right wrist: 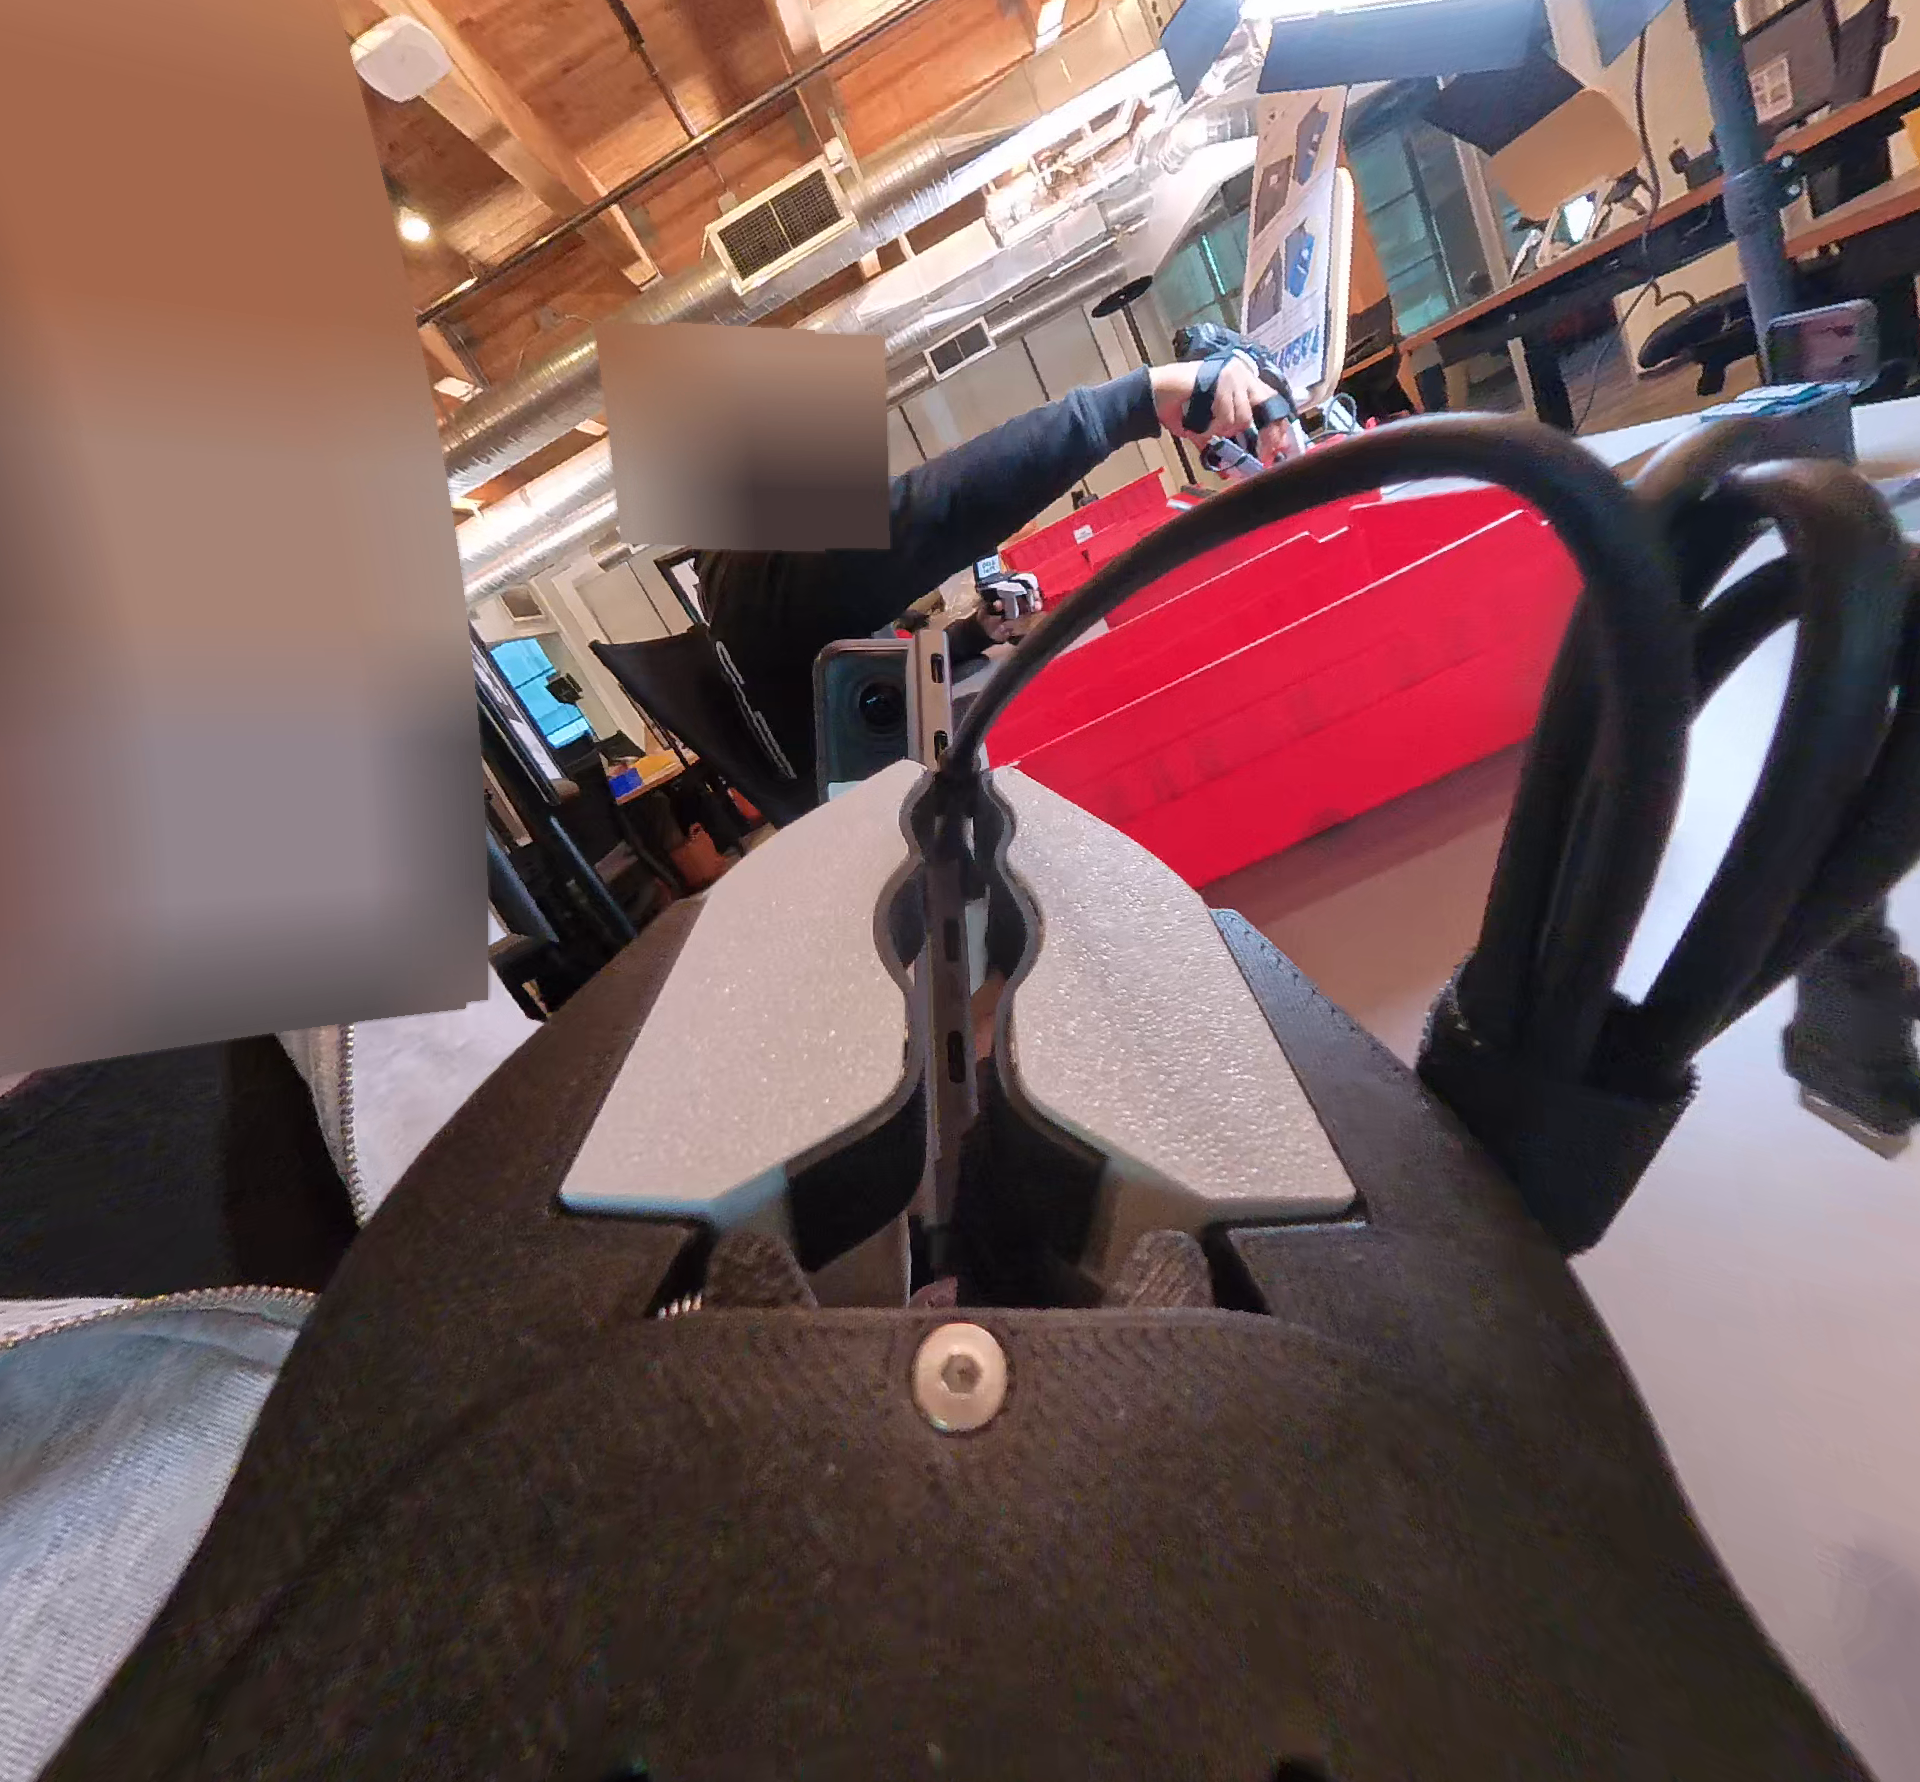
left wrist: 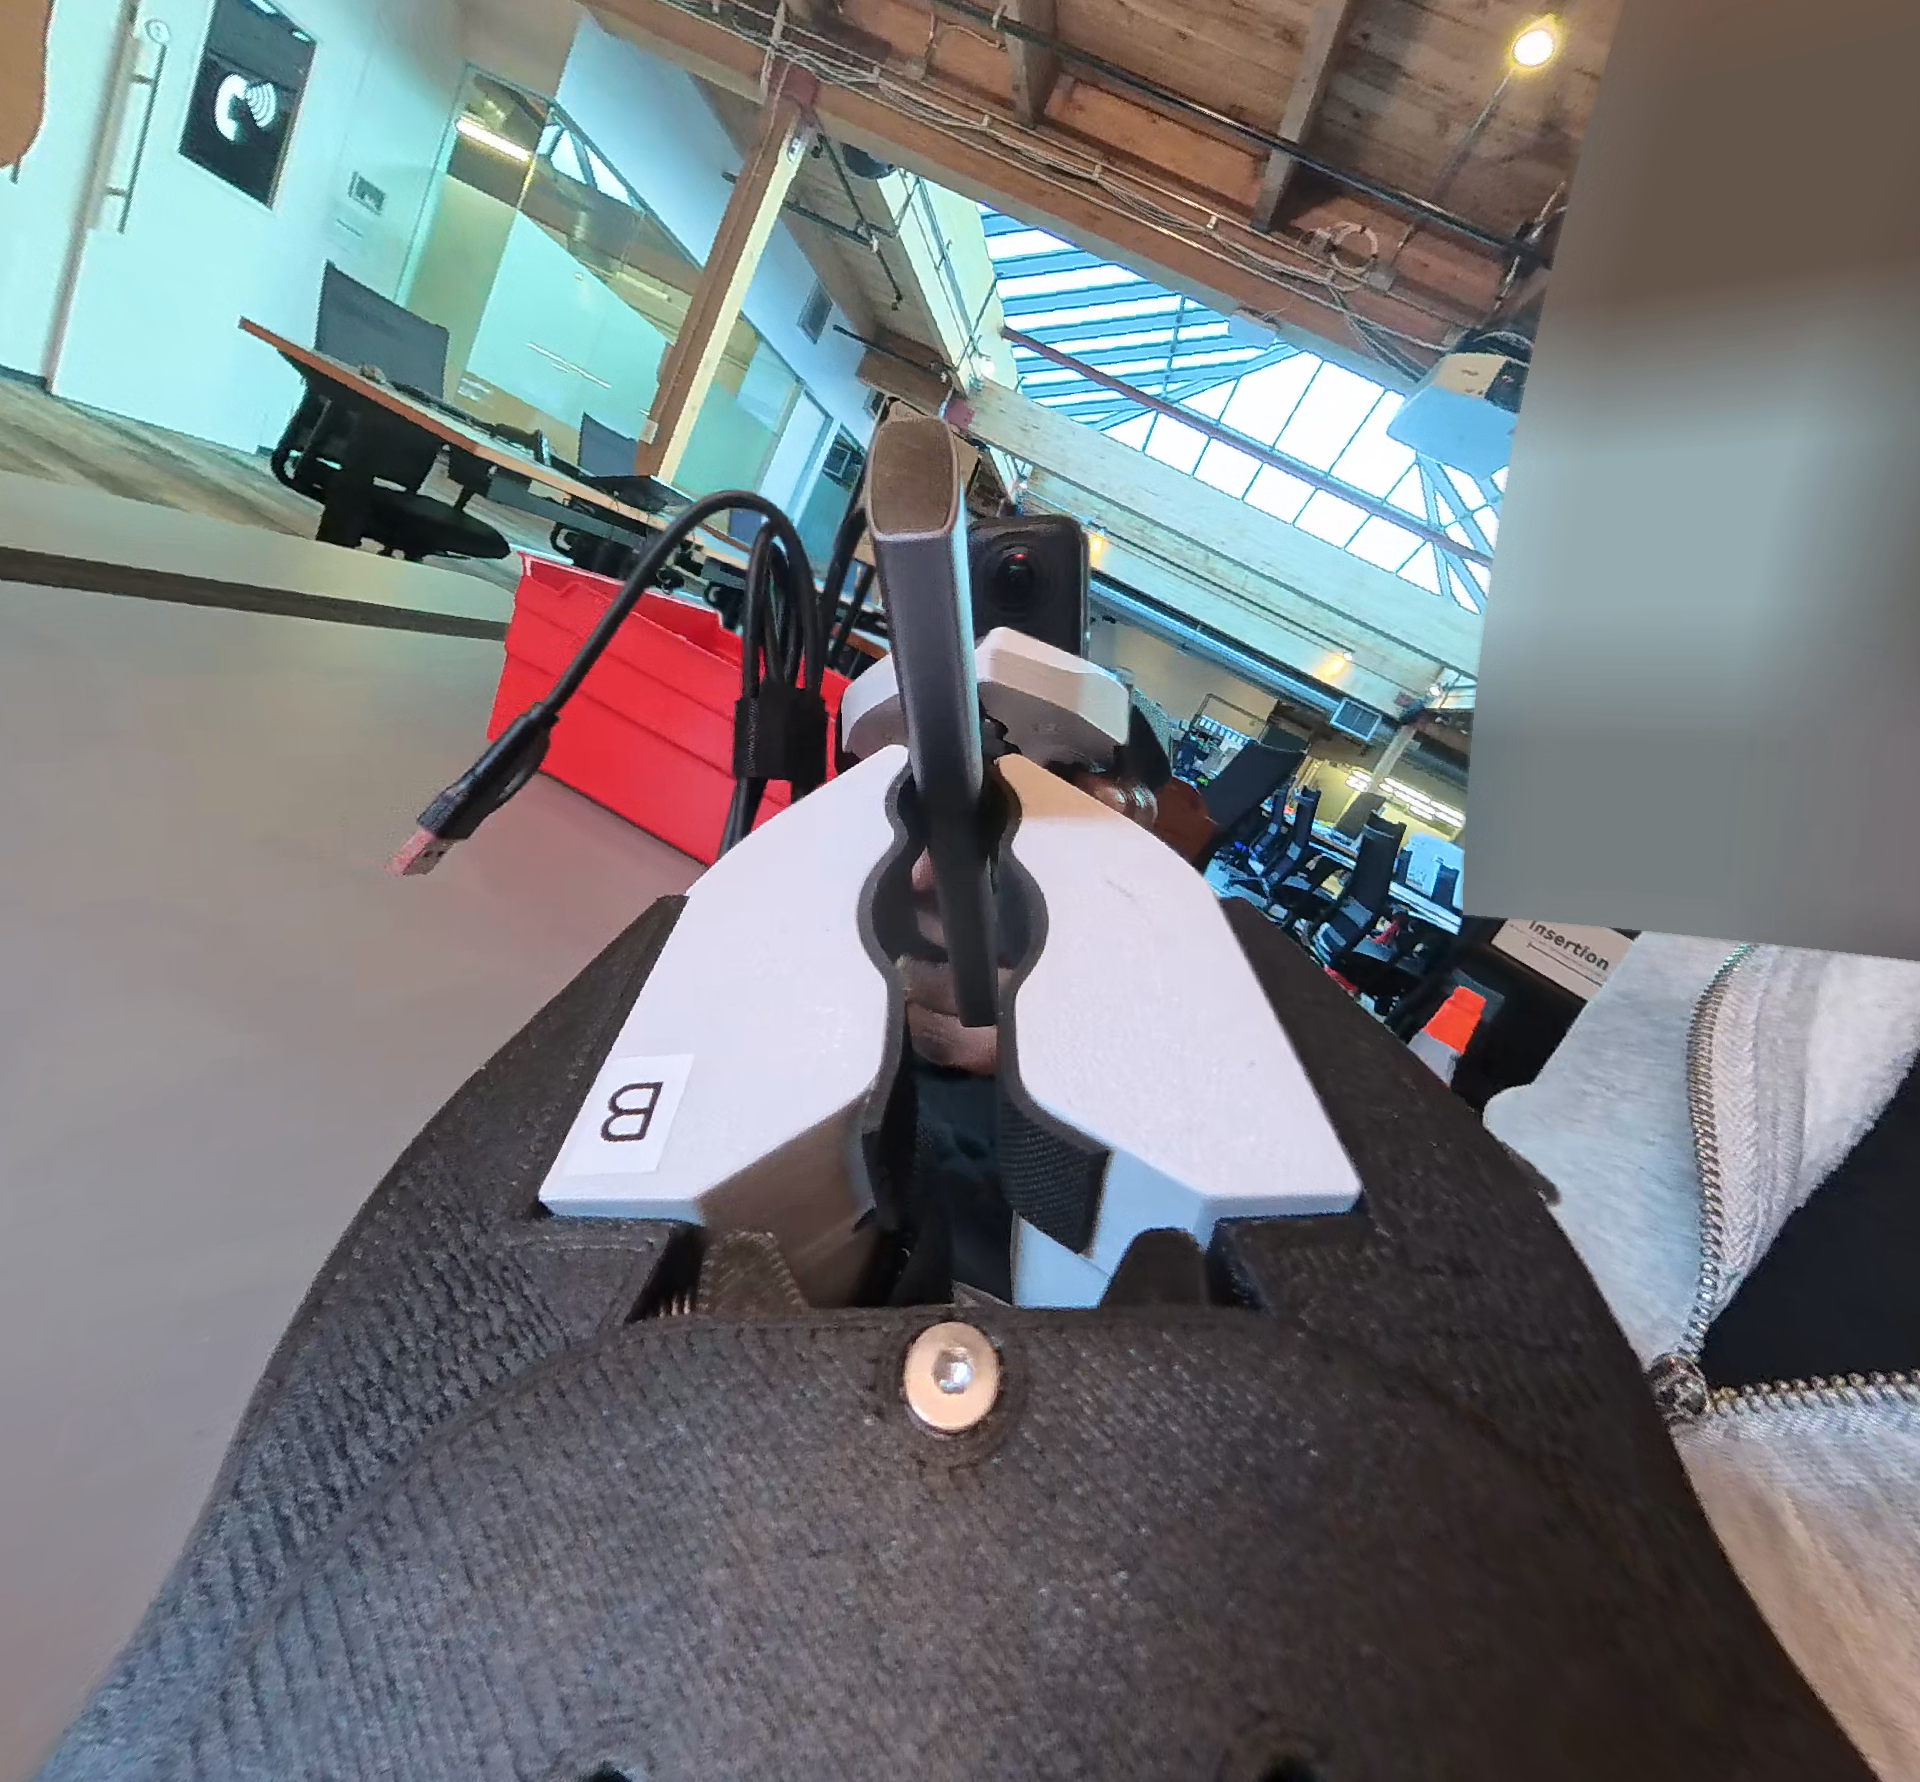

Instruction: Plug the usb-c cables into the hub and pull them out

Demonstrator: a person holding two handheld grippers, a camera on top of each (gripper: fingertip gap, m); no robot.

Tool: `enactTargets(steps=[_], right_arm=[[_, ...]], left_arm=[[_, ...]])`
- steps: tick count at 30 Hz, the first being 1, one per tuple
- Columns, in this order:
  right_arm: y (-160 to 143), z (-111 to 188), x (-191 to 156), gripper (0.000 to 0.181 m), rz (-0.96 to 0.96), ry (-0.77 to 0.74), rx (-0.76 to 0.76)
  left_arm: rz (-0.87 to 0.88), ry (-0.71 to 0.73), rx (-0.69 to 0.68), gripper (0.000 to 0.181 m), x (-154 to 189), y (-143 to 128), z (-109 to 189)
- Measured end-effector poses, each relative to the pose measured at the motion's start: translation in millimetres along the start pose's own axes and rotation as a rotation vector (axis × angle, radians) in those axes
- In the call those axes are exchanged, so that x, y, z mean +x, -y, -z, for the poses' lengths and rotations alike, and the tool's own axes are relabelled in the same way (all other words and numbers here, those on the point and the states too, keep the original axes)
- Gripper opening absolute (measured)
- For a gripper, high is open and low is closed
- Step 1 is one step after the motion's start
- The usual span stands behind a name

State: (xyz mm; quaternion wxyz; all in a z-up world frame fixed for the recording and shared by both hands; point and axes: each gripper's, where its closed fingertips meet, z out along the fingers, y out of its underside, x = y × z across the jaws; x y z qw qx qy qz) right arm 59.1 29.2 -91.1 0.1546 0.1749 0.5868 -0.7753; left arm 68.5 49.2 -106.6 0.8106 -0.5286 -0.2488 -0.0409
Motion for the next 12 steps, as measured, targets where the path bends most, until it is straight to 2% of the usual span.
enactTargets(steps=[12], right_arm=[[1.3,-2.1,3.8,0.005,-0.029,-0.01,0.062]], left_arm=[[0.013,0.018,0.024,0.01,-2.8,2.1,2.3]])
